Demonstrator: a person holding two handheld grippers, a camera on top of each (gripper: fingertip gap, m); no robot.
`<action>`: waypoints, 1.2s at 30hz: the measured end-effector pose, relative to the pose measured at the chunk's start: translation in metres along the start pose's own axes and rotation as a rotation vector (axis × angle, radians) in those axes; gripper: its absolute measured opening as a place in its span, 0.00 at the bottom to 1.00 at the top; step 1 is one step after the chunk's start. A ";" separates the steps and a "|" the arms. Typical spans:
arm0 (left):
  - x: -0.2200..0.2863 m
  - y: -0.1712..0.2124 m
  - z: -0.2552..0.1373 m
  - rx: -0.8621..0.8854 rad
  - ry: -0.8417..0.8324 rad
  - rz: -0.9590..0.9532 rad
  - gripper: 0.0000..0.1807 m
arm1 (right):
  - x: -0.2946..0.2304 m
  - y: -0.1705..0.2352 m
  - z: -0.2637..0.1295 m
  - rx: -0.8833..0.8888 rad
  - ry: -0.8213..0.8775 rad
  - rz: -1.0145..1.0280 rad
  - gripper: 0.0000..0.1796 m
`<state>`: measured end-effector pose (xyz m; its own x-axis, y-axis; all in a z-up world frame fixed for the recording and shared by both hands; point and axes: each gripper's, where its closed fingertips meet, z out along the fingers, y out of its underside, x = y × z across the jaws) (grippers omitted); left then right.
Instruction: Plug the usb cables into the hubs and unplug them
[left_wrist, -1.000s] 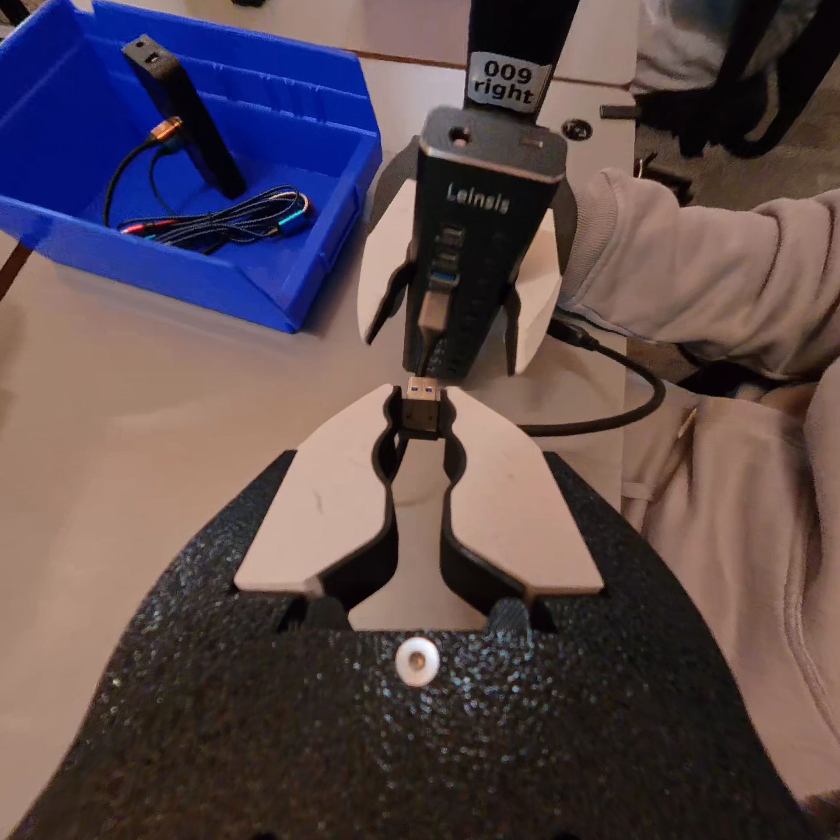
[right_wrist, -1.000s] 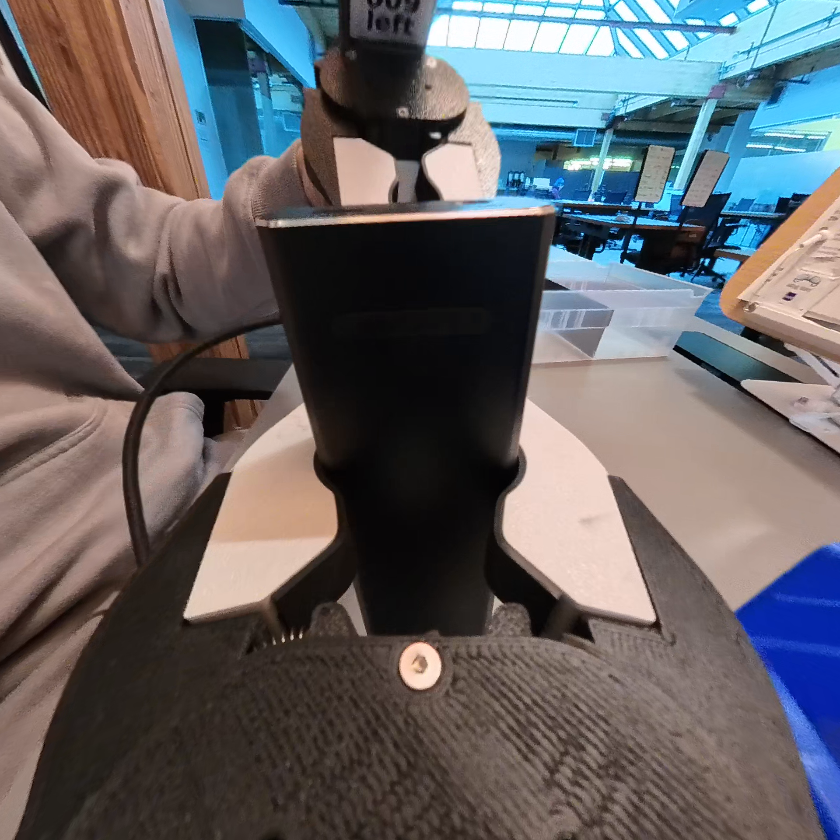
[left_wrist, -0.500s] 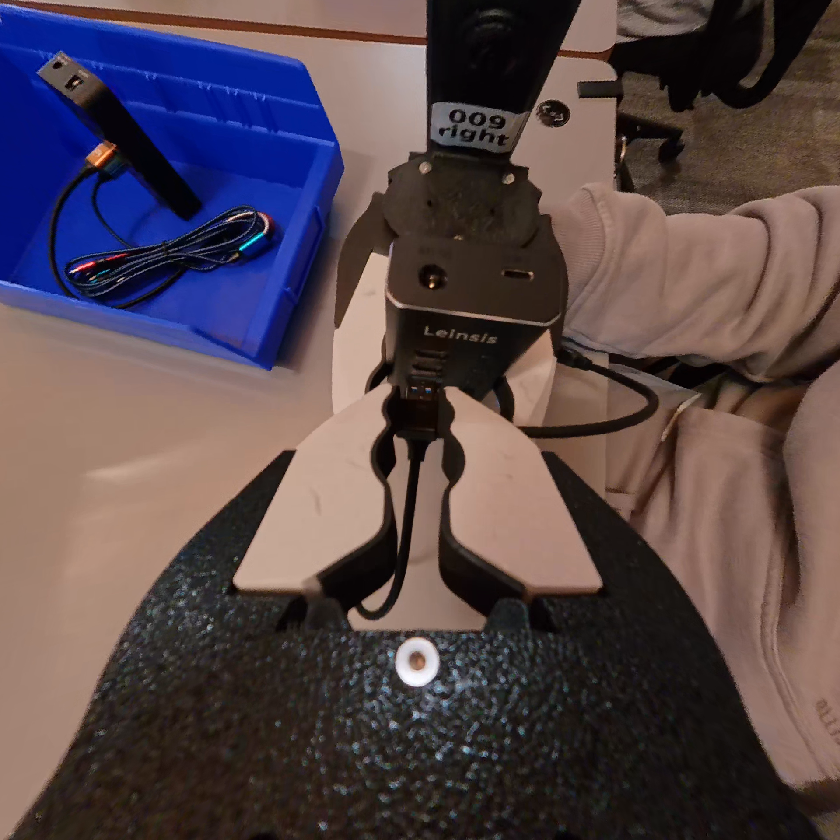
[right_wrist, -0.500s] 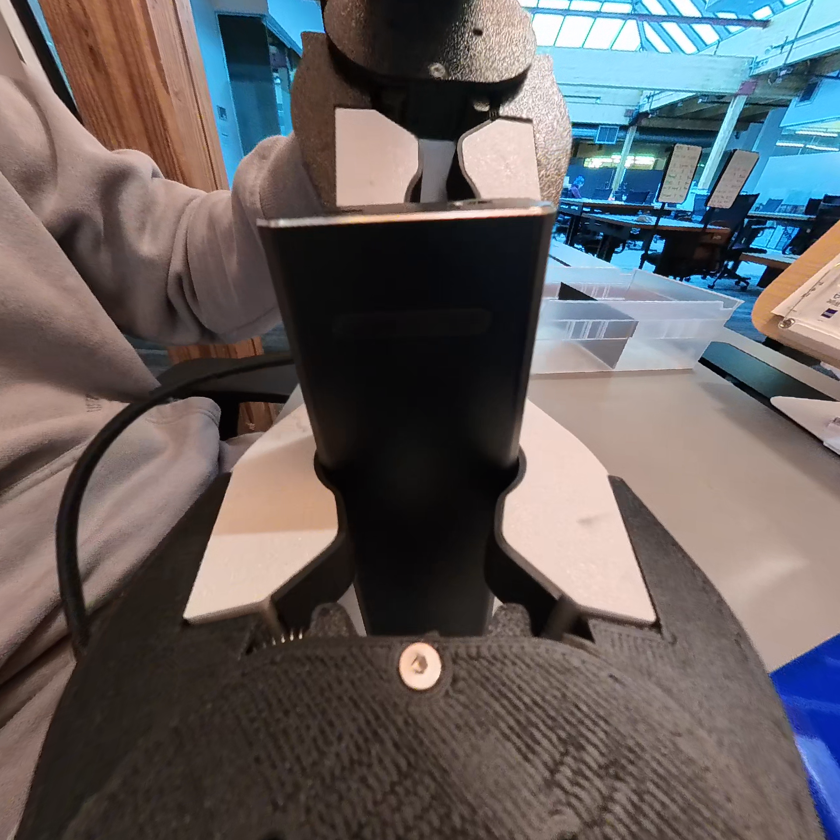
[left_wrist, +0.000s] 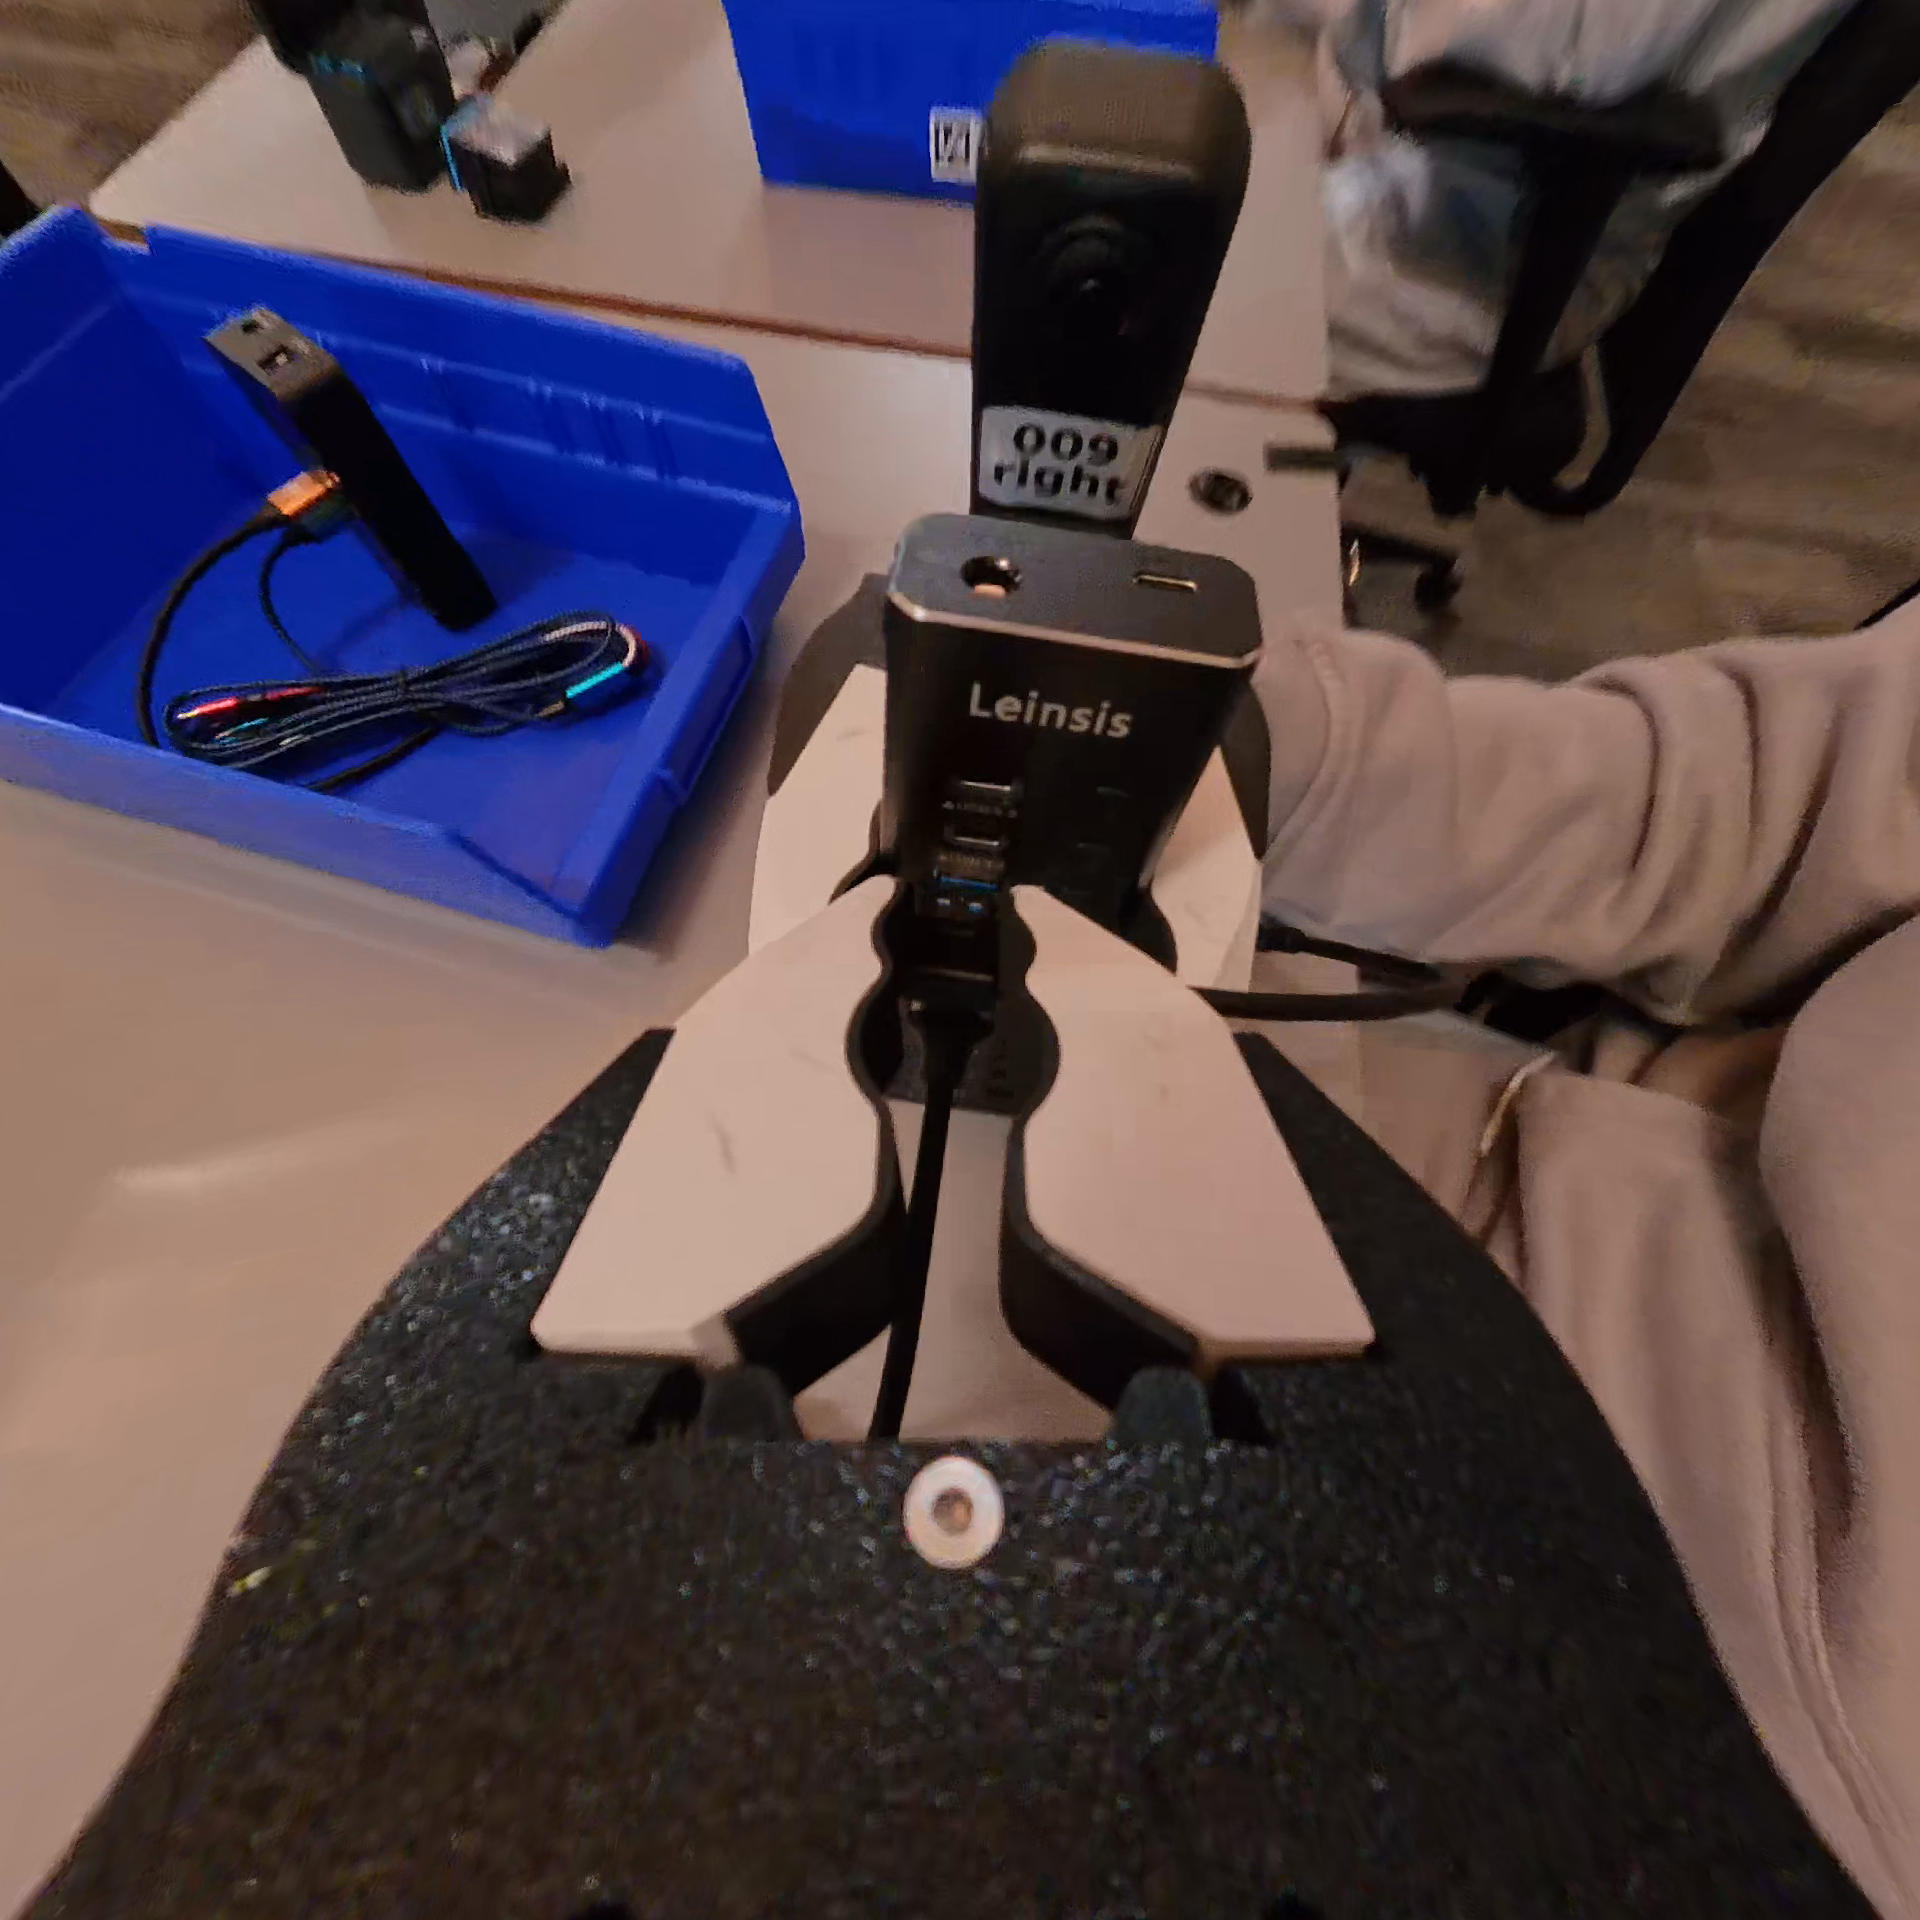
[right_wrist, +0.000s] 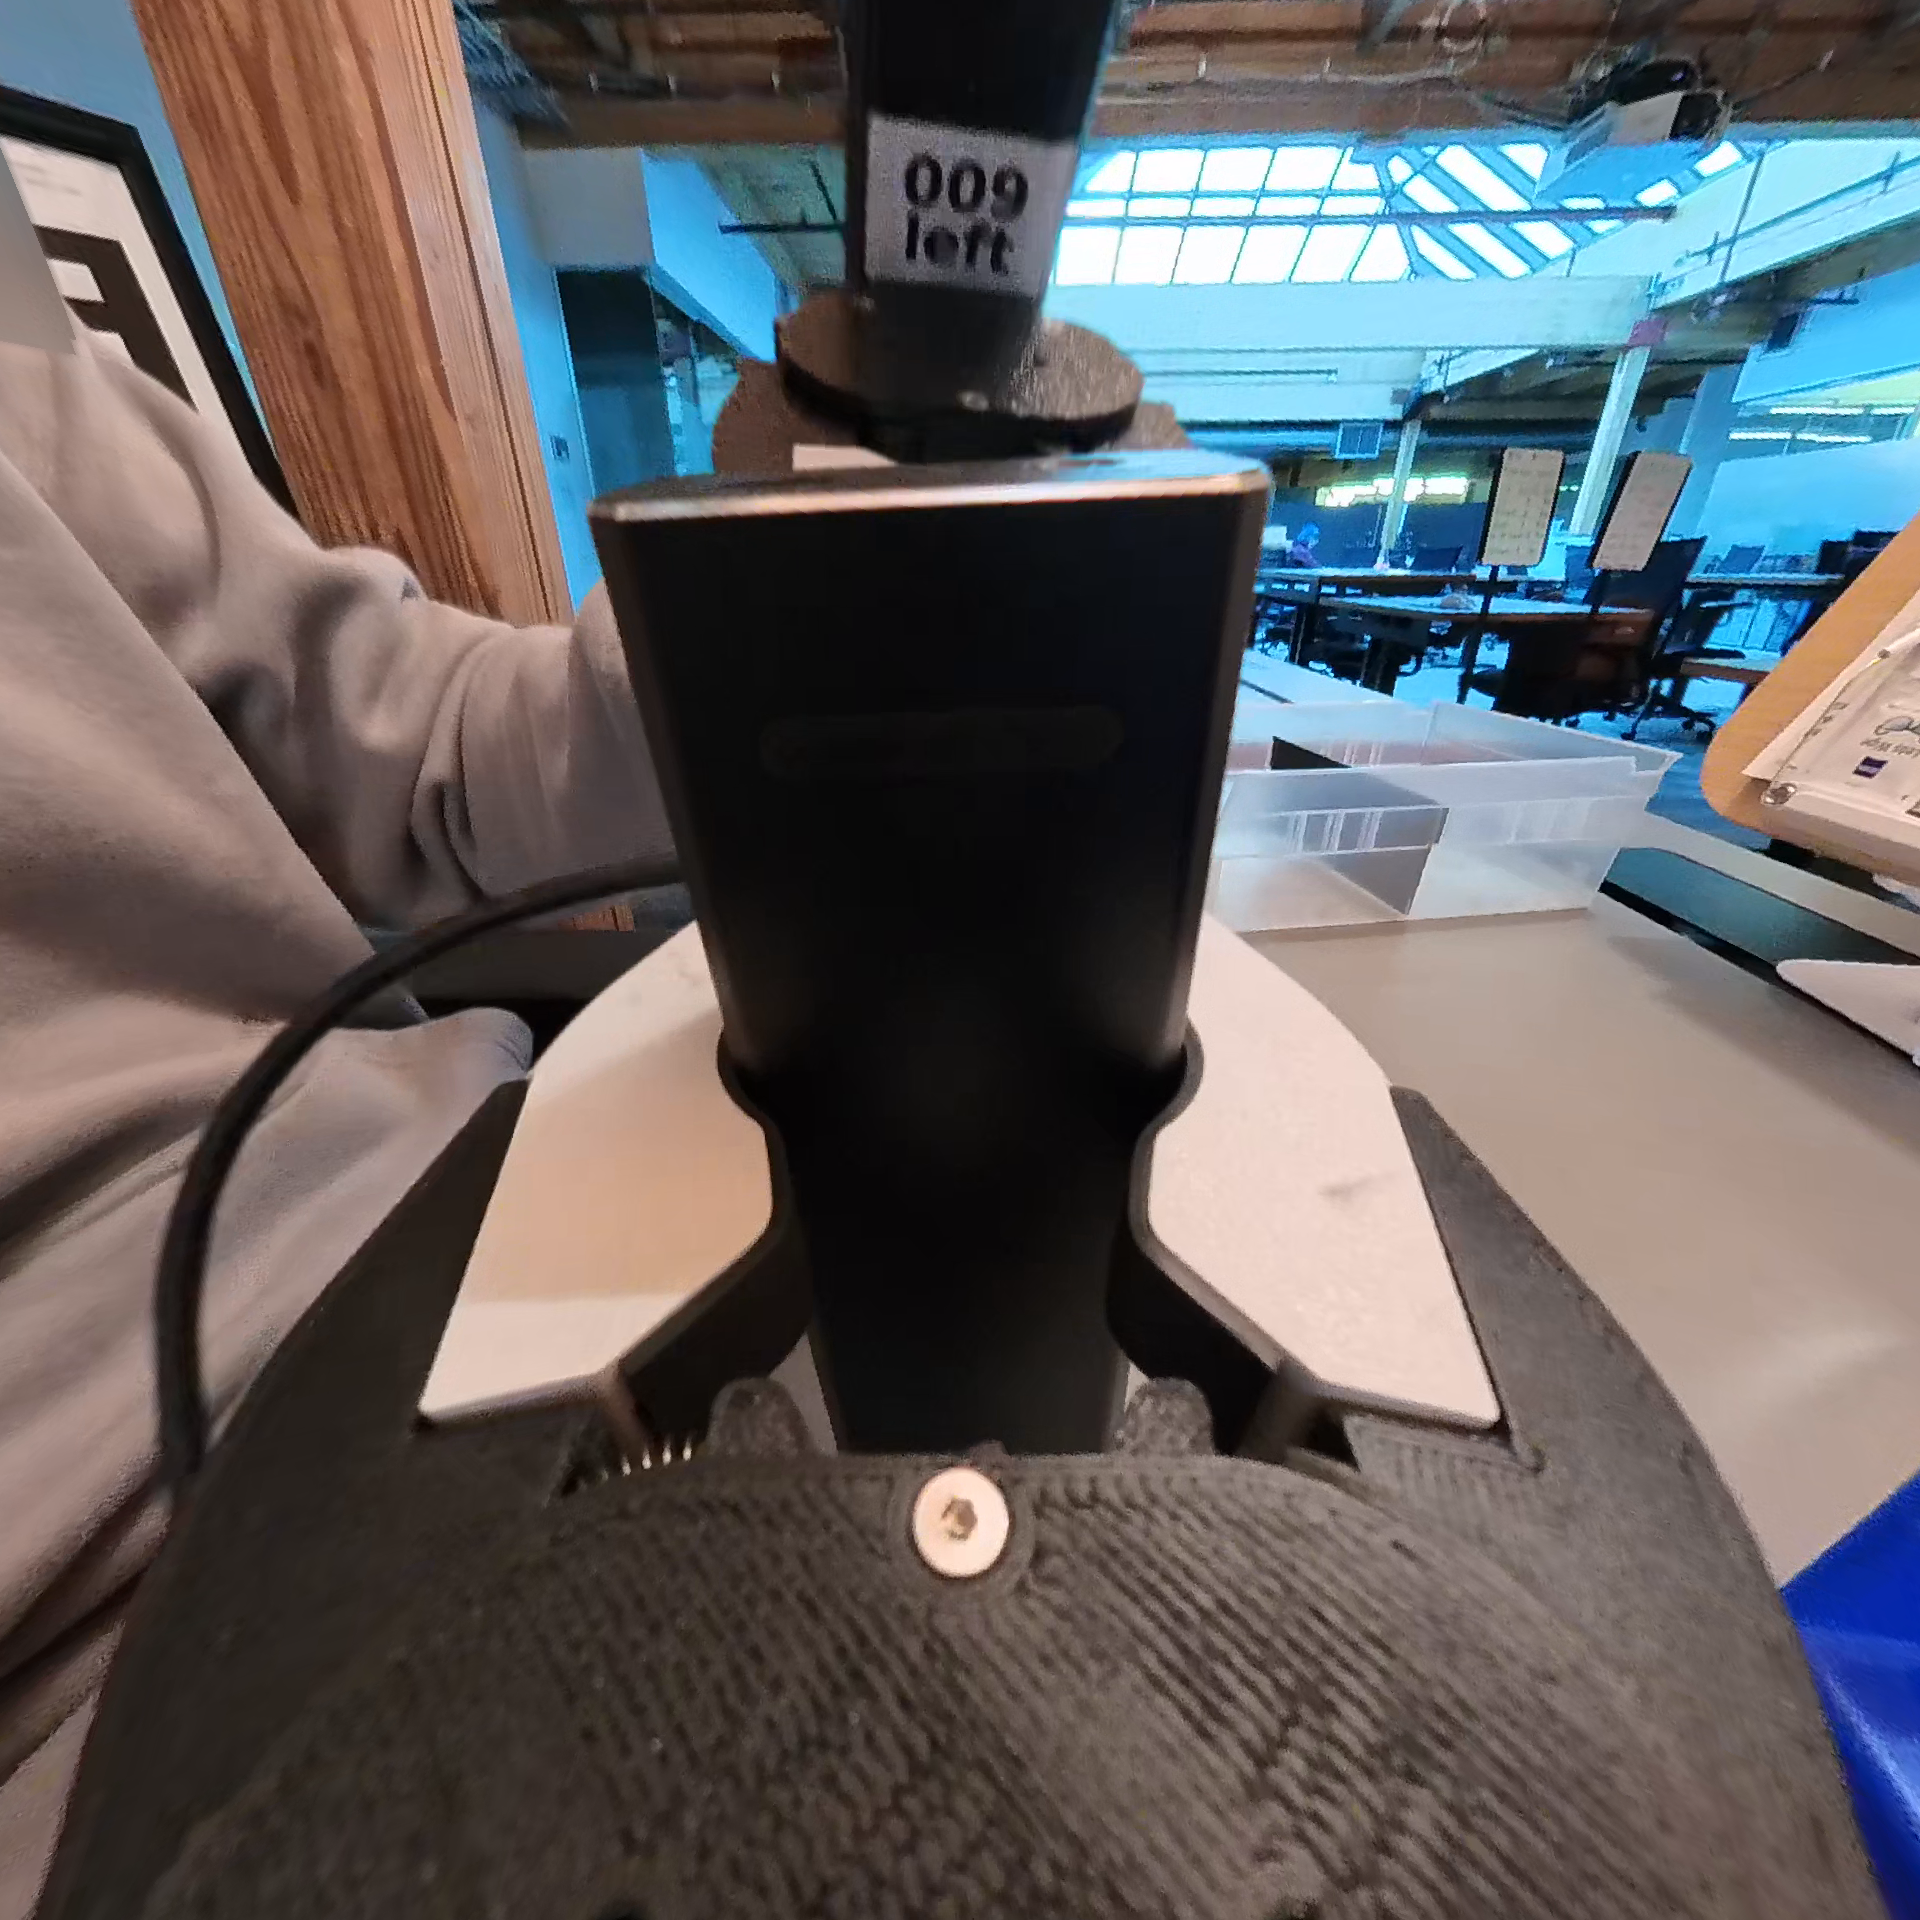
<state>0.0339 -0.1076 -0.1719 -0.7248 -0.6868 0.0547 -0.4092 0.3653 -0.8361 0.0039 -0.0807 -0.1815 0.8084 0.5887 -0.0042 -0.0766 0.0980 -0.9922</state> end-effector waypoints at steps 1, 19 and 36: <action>0.000 -0.002 0.000 0.042 0.011 -0.029 0.08 | 0.000 -0.001 0.000 0.006 0.001 0.003 0.41; 0.001 -0.024 -0.011 0.313 -0.115 0.076 0.09 | 0.001 -0.007 0.000 0.033 0.022 -0.022 0.41; 0.004 0.005 -0.022 0.184 -0.168 0.165 0.00 | -0.001 -0.003 0.005 0.006 0.008 -0.028 0.40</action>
<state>0.0169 -0.0952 -0.1639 -0.6651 -0.7275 -0.1686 -0.1747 0.3711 -0.9120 0.0006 -0.0779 -0.1780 0.8151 0.5788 0.0228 -0.0571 0.1194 -0.9912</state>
